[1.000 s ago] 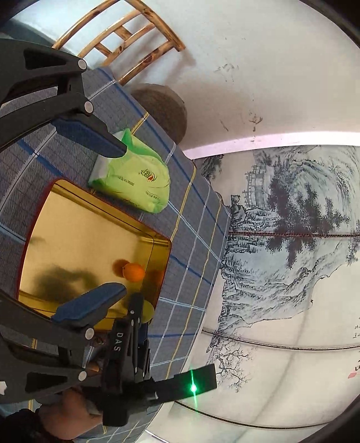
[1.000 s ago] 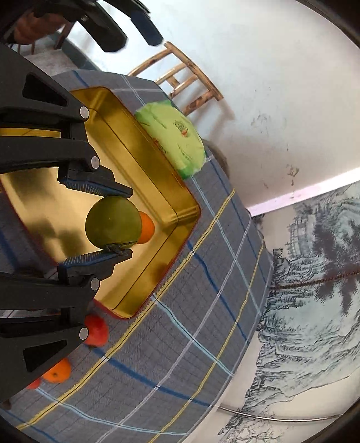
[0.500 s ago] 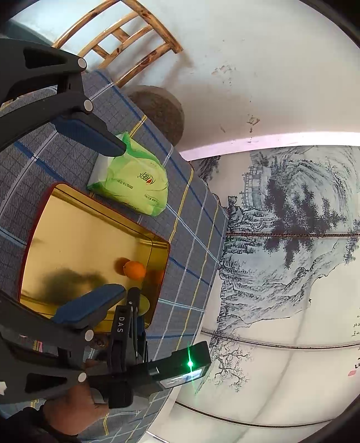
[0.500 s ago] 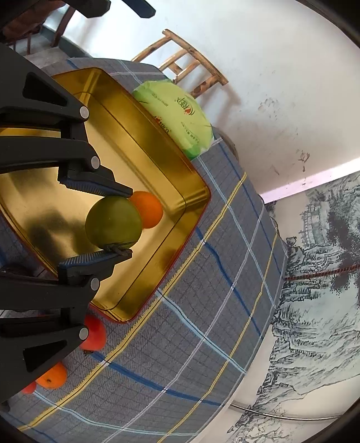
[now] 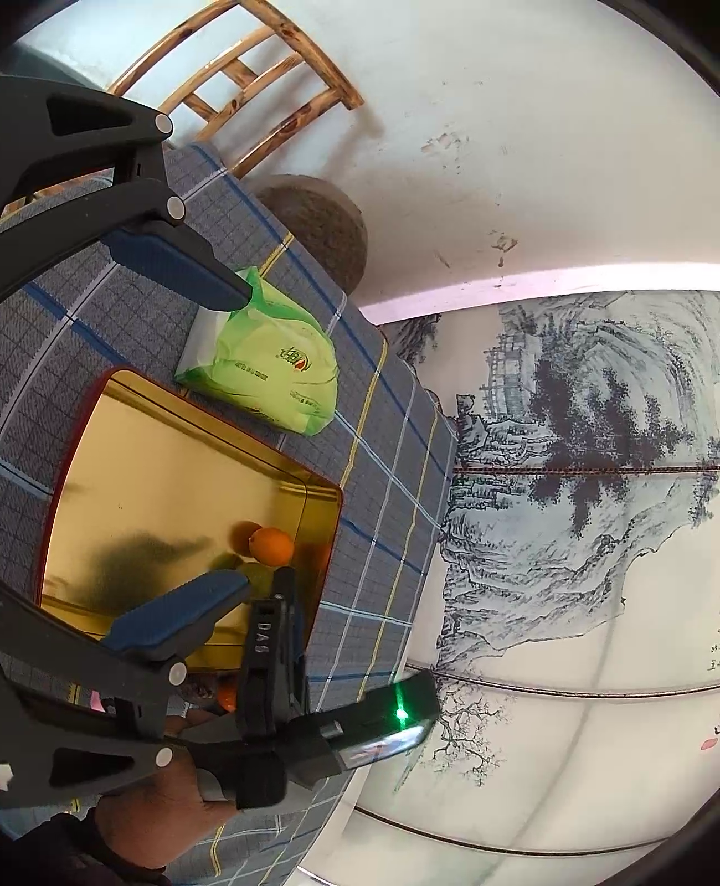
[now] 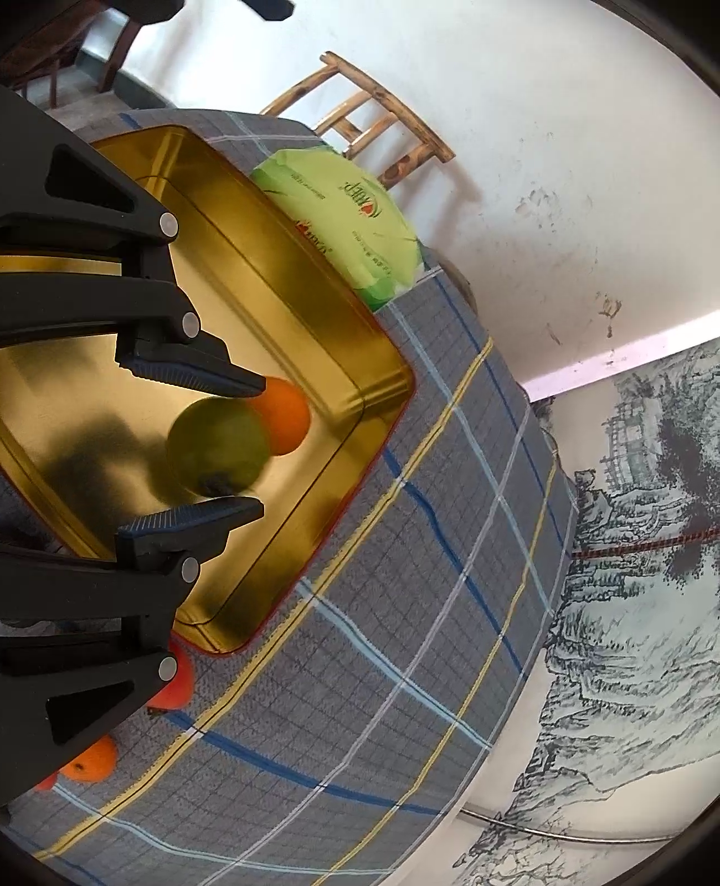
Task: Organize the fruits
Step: 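Lower the green lime into the gold tin and open the right gripper, then withdraw both grippers from the tin back toward the remaining fruits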
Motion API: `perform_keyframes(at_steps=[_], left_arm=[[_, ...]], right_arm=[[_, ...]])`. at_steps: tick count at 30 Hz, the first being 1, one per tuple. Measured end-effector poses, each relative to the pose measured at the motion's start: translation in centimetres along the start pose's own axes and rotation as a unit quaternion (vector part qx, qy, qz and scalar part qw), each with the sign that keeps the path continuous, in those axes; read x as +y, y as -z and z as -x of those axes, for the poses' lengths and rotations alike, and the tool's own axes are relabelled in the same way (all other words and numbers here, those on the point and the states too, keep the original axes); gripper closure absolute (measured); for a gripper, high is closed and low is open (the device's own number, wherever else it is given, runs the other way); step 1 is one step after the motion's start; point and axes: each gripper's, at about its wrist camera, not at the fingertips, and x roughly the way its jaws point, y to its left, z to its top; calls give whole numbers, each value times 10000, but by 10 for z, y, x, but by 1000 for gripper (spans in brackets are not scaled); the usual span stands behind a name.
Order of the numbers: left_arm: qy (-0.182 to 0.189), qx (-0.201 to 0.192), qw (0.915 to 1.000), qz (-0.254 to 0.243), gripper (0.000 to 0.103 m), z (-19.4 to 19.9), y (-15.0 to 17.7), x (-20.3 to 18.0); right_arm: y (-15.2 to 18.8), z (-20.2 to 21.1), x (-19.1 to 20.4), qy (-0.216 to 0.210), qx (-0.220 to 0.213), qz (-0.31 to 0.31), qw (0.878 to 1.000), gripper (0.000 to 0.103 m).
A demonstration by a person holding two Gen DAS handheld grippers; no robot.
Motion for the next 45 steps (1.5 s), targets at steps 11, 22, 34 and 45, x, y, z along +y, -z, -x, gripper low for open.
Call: perform_keyframes(at_steps=[11, 22, 34, 45], left_arm=[[-21, 108, 9999, -89, 10, -3, 8, -3], [-128, 167, 9995, -252, 10, 3, 16, -18], [-73, 116, 9979, -631, 10, 14, 18, -58], [-56, 114, 9956, -927, 10, 18, 19, -90]], right_arm=[[3, 50, 24, 610, -777, 464, 9940, 50], [20, 138, 45, 1994, -1745, 678, 9619, 29], [37, 191, 32, 2522, -2179, 446, 9418, 20], [50, 210, 12, 2587, -2271, 196, 9387, 17]])
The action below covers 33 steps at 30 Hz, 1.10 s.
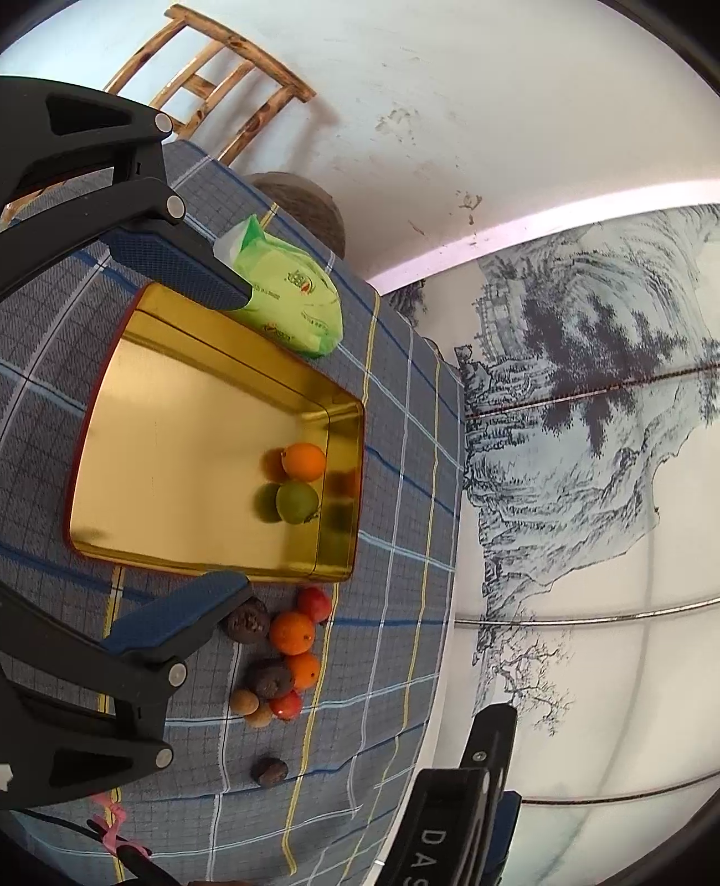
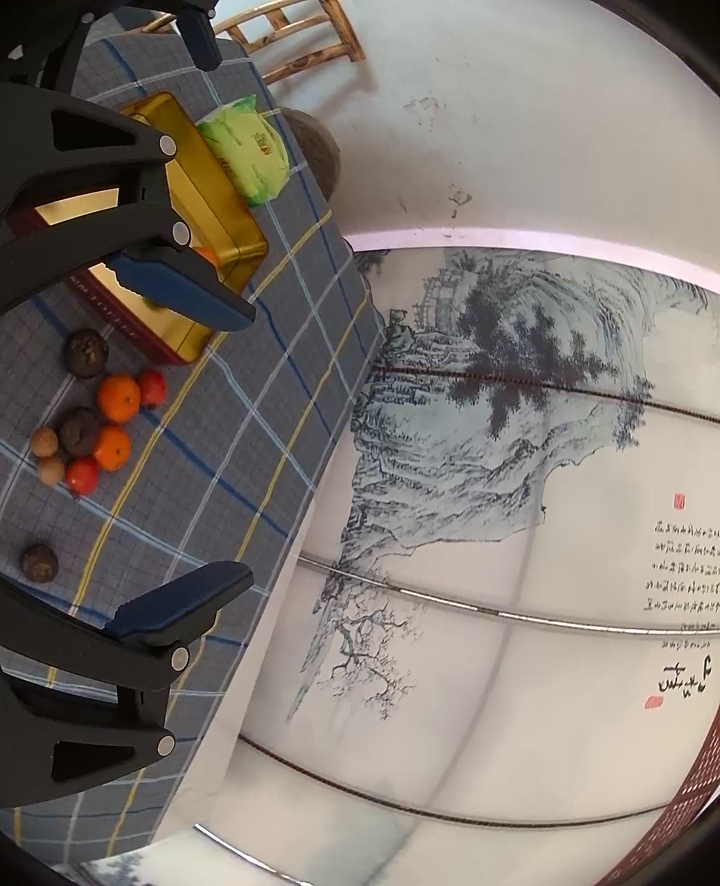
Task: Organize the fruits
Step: 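Withdraw both grippers from the tin back toward the remaining fruits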
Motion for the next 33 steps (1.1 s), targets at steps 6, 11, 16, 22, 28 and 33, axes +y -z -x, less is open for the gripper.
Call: perform_keyframes(at_steps=[6, 11, 16, 22, 28, 33], left_arm=[[24, 19, 9998, -171, 10, -1, -3, -16], [54, 30, 9996, -265, 10, -1, -4, -28], [66, 47, 9992, -386, 10, -2, -5, -41], [95, 76, 9986, -512, 10, -4, -6, -54], [121, 119, 9978, -640, 10, -5, -6, -66], [195, 132, 9971, -720, 9, -6, -6, -74]], right_arm=[[4, -1, -14, 54, 33, -92, 9999, 16], [9, -3, -26, 111, 91, -178, 9997, 15], [13, -5, -35, 156, 139, -233, 9995, 14], [19, -8, -46, 209, 214, -300, 9991, 12], [24, -10, -58, 265, 265, -376, 9986, 11], [26, -11, -67, 287, 295, -426, 9982, 10]])
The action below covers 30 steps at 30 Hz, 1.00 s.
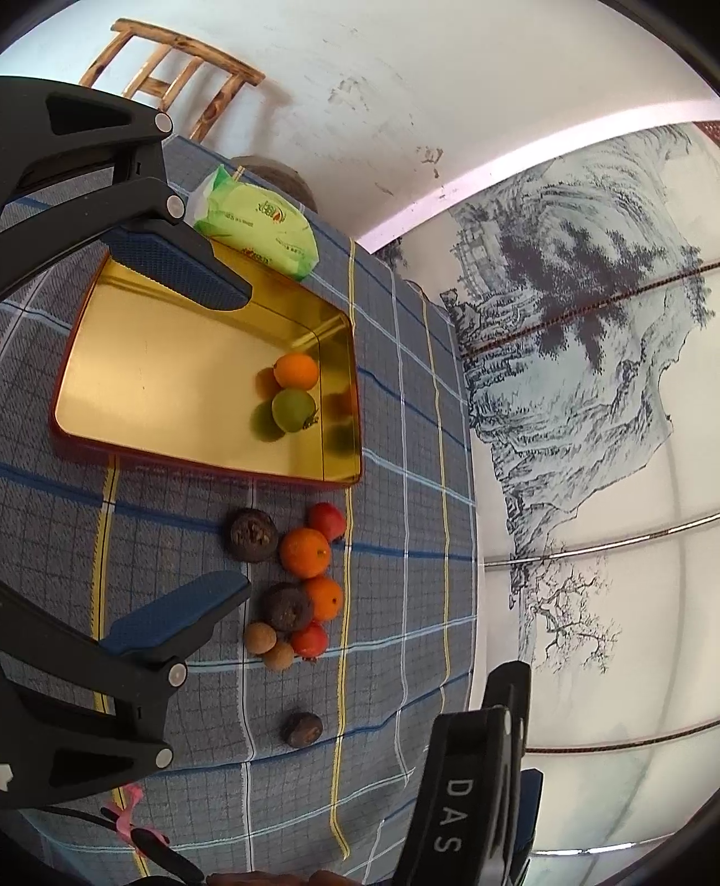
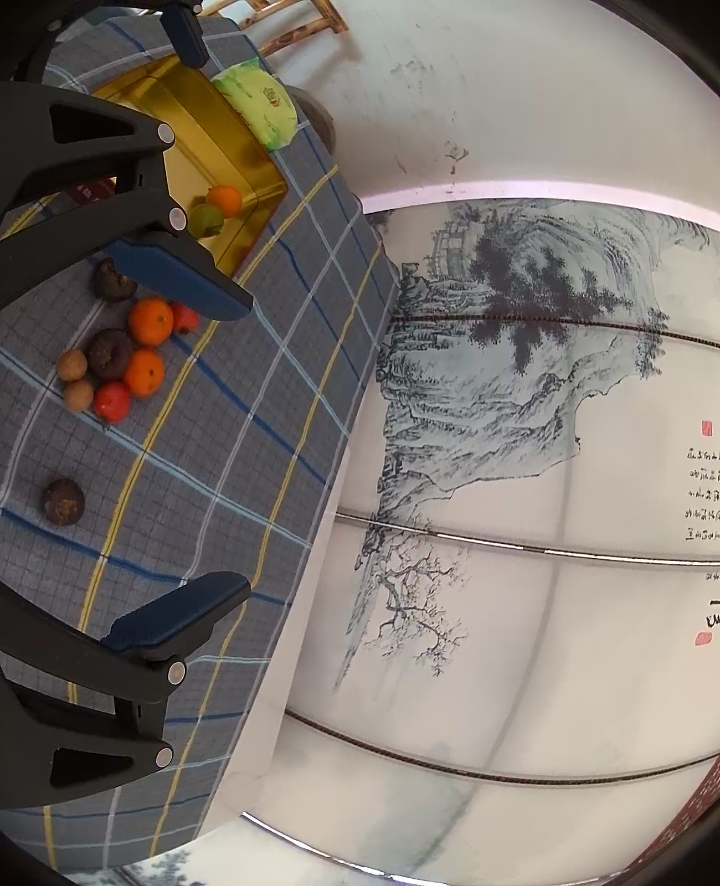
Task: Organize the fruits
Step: 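Withdraw both grippers from the tin back toward the remaining fruits, then grasp the two brown kiwis together with the left gripper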
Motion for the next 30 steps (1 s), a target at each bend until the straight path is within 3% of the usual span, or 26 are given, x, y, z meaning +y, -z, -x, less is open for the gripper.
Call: perform_keyframes(at_steps=[5, 12, 14, 16, 18, 21, 30], left_arm=[[446, 71, 9989, -111, 10, -7, -3, -12], [1191, 167, 9905, -671, 11, -25, -7, -51], [1341, 263, 9876, -770, 17, -36, -9, -63], [1432, 386, 9857, -803, 38, -47, -10, -70], [1631, 833, 9803, -739, 54, -67, -10, -77], [1781, 1198, 9754, -511, 55, -87, -10, -84], [1871, 1499, 9703, -319, 55, -113, -7, -110]], right_arm=[[14, -4, -21, -18, 137, -77, 9999, 7], [81, -20, -100, 327, 751, -459, 9956, 7], [105, -22, -125, 439, 934, -631, 9927, 7], [120, -20, -141, 479, 996, -772, 9909, 7], [134, -19, -155, 537, 1044, -894, 9891, 7], [144, -19, -163, 508, 1062, -1004, 9880, 7], [156, -24, -168, 348, 1092, -1055, 9878, 7]])
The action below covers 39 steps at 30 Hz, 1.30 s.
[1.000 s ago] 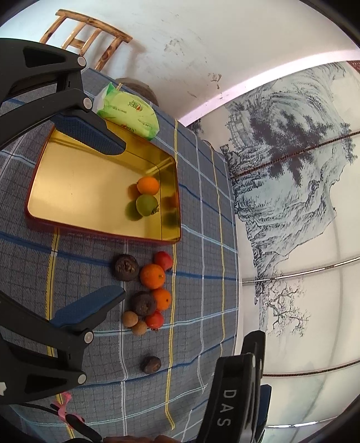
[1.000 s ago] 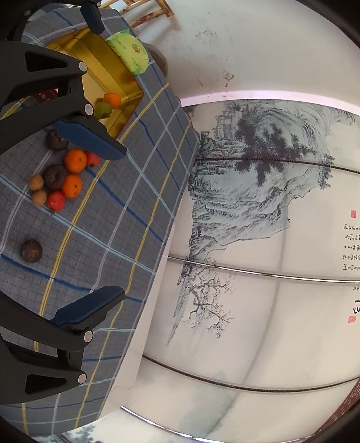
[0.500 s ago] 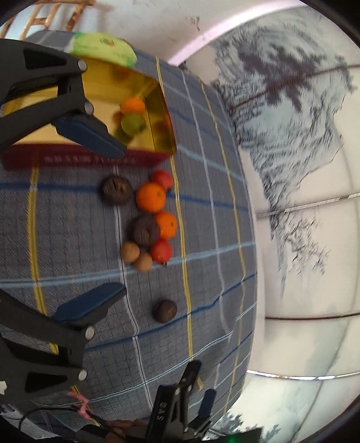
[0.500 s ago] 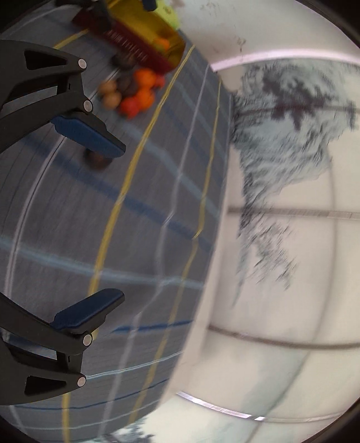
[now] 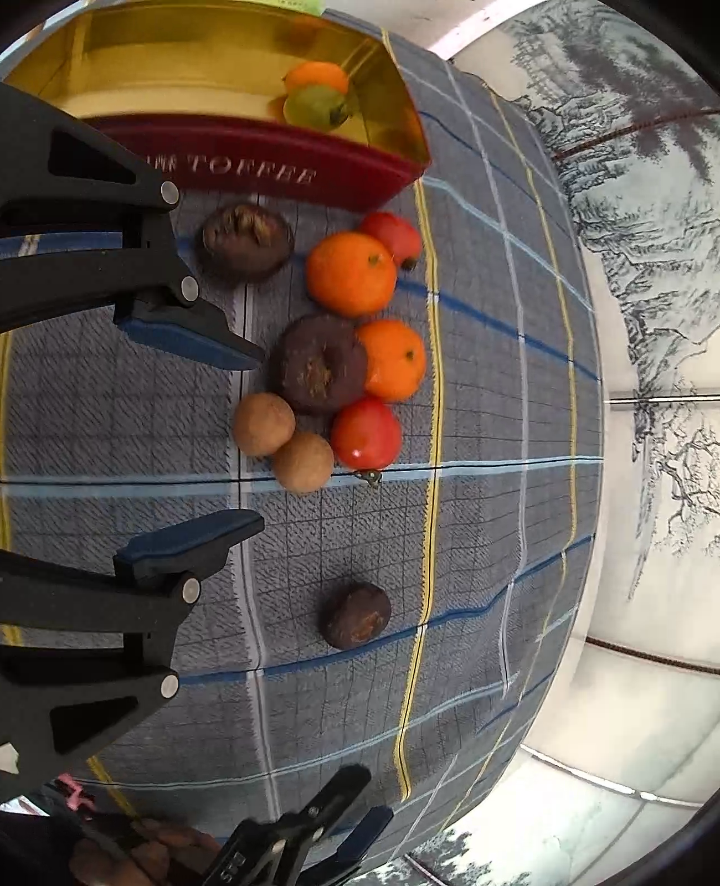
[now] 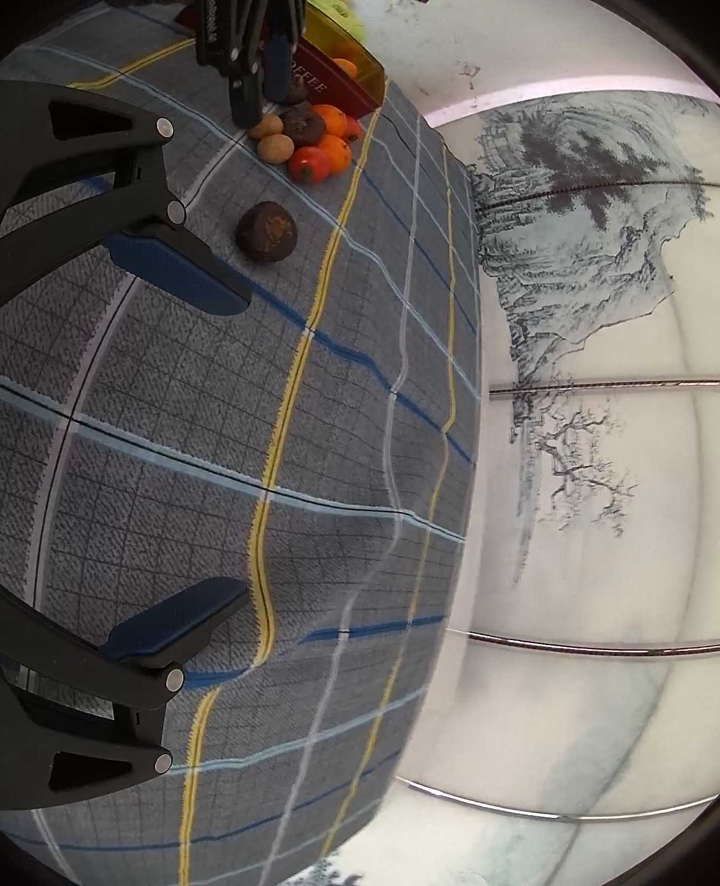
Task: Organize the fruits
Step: 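Grasp the two brown kiwis together with the left gripper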
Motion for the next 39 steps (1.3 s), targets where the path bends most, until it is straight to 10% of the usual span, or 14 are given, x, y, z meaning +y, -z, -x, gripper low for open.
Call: perform_keyframes(at_steps=[17, 18, 39], left_arm=[[61, -244, 9994, 223, 67, -17, -13, -13], [106, -296, 9993, 222, 82, -17, -12, -12], [416, -694, 9960, 379, 82, 39, 16, -4]], right_arm=[[-1, -4, -6, -319, 91, -139, 9994, 7], [-1, -4, -6, -321, 99, -144, 9993, 7], [-5, -5, 17, -769, 202, 157, 9967, 7]])
